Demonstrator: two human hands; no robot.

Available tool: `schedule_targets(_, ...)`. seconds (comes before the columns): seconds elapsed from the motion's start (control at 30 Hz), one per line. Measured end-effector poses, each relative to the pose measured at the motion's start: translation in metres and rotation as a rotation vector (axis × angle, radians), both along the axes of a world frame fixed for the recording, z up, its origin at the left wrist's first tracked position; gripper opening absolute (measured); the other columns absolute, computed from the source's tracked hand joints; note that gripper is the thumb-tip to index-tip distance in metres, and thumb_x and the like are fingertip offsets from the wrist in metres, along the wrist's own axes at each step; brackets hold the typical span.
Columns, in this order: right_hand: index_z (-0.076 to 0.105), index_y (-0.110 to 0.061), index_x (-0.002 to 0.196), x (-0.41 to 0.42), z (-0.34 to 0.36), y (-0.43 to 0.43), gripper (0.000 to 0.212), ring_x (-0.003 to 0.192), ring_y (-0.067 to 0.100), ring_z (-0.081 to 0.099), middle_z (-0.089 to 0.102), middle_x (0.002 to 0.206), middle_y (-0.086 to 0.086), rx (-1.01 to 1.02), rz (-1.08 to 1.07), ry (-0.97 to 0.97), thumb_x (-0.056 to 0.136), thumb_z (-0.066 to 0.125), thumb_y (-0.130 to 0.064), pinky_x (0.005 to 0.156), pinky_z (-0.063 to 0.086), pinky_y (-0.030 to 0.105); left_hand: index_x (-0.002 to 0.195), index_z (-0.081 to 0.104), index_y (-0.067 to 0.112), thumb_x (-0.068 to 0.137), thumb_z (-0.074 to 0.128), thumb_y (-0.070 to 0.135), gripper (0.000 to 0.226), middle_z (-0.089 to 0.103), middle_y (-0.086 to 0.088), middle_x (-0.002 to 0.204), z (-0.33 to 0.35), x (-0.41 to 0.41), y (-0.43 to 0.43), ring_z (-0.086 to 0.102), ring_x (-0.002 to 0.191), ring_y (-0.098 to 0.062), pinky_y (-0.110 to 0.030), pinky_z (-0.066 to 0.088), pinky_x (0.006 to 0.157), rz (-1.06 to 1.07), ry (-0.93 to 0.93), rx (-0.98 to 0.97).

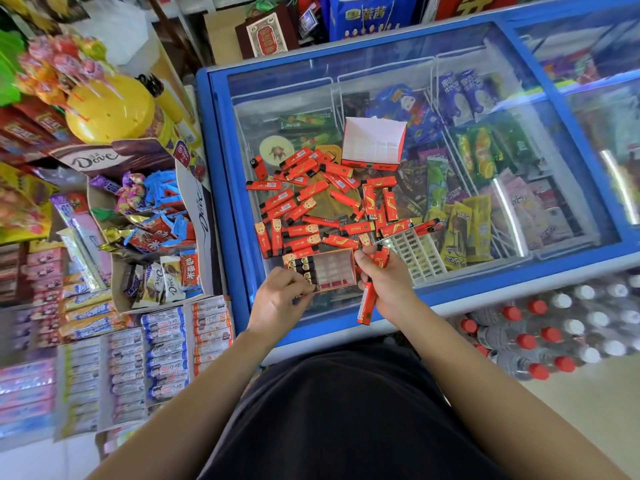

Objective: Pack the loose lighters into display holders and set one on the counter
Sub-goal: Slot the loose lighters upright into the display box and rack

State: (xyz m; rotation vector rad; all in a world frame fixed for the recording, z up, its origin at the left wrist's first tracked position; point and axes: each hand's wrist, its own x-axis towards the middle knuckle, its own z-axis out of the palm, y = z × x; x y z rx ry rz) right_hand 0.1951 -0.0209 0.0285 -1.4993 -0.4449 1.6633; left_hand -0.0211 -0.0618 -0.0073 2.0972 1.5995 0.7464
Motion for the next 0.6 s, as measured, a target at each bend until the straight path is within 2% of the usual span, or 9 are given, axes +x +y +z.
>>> schedule_targets(0.1, 0.058, -0.016, 0.091, -0.002, 0.002, 0.001, 0.014, 0.054, 0.012, 0.048, 0.052, 0.067, 0.0, 0.003, -0.028, 0.022, 0.094, 0.07, -0.011, 0.051, 0.047, 0.025, 0.083, 0.082, 0.016, 0.08, 0.083, 0.021, 0.006, 0.066, 0.005, 0.087, 0.007, 0.01, 0.001, 0.055, 0.083, -0.02, -0.033, 0.051, 0.065, 0.049, 0.029, 0.013)
schedule_targets(0.17, 0.057, -0.015, 0.093, -0.003, 0.003, 0.002, 0.013, 0.053, 0.011, 0.049, 0.052, 0.067, -0.001, 0.013, -0.061, 0.041, 0.094, 0.07, -0.012, 0.053, 0.049, 0.027, 0.091, 0.082, 0.017, 0.084, 0.073, 0.025, 0.014, 0.07, 0.006, 0.087, 0.023, 0.019, 0.002, 0.06, 0.083, -0.016, -0.031, 0.053, 0.071, 0.065, -0.086, -0.059)
schedule_targets(0.27, 0.056, -0.014, 0.103, -0.009, 0.005, 0.003, 0.016, 0.055, 0.012, 0.053, 0.055, 0.067, -0.002, 0.037, -0.097, 0.034, 0.094, 0.07, -0.016, 0.054, 0.05, 0.029, 0.107, 0.078, 0.02, 0.085, 0.078, 0.029, 0.024, 0.075, 0.007, 0.087, 0.053, 0.034, 0.003, 0.07, 0.081, -0.009, -0.022, 0.056, 0.074, -0.005, -0.393, -0.467)
schedule_targets(0.33, 0.055, -0.014, 0.105, -0.014, 0.005, 0.004, 0.018, 0.06, 0.015, 0.054, 0.057, 0.074, 0.0, 0.061, -0.098, 0.018, 0.095, 0.069, -0.02, 0.056, 0.048, 0.032, 0.106, 0.075, 0.022, 0.077, 0.088, 0.025, 0.032, 0.075, 0.004, 0.084, 0.06, 0.043, 0.005, 0.07, 0.076, -0.009, -0.019, 0.056, 0.073, -0.027, -0.431, -0.606)
schedule_targets(0.5, 0.056, -0.012, 0.101, -0.011, 0.011, 0.009, 0.018, 0.064, 0.014, 0.055, 0.056, 0.07, -0.001, 0.069, -0.053, 0.086, 0.1, 0.061, -0.03, 0.062, 0.047, 0.03, 0.091, 0.072, 0.022, 0.077, 0.085, 0.007, 0.024, 0.073, 0.008, 0.079, 0.063, 0.041, 0.01, 0.067, 0.07, -0.006, -0.019, 0.055, 0.07, 0.082, -0.467, -0.615)
schedule_targets(0.6, 0.064, -0.009, 0.117, 0.0, 0.009, 0.011, 0.024, 0.071, 0.019, 0.059, 0.061, 0.078, 0.004, 0.023, -0.053, 0.186, 0.104, 0.05, -0.024, 0.066, 0.05, 0.033, 0.09, 0.071, 0.019, 0.079, 0.083, 0.003, 0.023, 0.072, 0.006, 0.081, 0.062, 0.03, 0.011, 0.067, 0.073, -0.005, -0.022, 0.057, 0.073, 0.146, -0.501, -0.638)
